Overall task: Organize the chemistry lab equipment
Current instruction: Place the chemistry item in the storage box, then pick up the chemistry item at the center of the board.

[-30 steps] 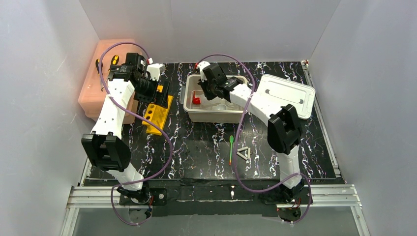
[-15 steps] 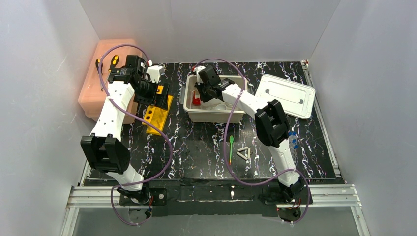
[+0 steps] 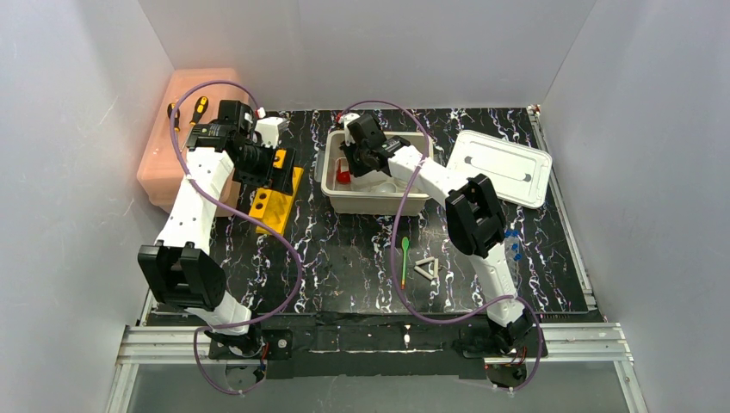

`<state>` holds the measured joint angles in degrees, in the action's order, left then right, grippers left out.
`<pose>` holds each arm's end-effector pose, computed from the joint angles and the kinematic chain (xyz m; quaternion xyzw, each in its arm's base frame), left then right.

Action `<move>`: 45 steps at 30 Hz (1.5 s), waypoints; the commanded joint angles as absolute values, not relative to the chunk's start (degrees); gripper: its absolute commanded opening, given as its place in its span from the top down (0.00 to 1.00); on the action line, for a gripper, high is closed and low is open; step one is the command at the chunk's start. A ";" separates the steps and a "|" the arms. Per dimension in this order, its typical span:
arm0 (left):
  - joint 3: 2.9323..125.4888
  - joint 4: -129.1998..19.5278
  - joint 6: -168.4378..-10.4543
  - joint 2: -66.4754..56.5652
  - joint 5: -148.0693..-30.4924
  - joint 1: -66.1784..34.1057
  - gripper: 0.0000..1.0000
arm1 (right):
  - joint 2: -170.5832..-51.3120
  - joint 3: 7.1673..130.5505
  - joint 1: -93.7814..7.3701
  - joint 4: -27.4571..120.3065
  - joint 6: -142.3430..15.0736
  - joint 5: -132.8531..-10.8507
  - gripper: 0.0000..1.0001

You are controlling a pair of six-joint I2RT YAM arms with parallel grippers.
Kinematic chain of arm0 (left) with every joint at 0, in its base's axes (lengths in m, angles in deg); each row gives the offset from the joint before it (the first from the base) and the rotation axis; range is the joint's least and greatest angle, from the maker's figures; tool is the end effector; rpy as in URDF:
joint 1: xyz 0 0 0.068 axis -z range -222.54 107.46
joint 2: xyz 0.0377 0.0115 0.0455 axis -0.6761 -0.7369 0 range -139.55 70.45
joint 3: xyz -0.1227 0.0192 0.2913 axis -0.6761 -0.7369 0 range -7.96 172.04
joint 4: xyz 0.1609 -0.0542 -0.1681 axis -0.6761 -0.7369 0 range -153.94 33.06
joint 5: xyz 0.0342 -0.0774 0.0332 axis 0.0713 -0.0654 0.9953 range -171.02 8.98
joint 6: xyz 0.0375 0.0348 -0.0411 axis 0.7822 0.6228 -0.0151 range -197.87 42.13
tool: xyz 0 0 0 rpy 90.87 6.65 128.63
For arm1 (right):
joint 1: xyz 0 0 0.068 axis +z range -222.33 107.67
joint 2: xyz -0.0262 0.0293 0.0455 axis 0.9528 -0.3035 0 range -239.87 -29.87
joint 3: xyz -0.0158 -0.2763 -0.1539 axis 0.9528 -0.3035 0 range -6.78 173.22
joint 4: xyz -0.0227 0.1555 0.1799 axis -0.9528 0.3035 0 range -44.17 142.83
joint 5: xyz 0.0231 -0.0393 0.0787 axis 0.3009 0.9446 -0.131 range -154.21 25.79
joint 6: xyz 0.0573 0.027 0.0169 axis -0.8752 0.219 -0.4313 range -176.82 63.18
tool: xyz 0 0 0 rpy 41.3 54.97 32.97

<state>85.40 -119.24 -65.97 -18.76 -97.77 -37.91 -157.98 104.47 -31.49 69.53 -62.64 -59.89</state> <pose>0.2946 -0.0387 0.3936 0.1762 0.9358 -0.1225 0.2798 0.4071 0.3467 0.2685 -0.2581 0.8704 0.1340 0.3972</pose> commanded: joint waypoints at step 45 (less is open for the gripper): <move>87.50 -116.07 -68.02 -12.08 -93.73 -39.88 0.01 | -127.81 88.44 -35.68 73.02 -69.80 -58.35 0.02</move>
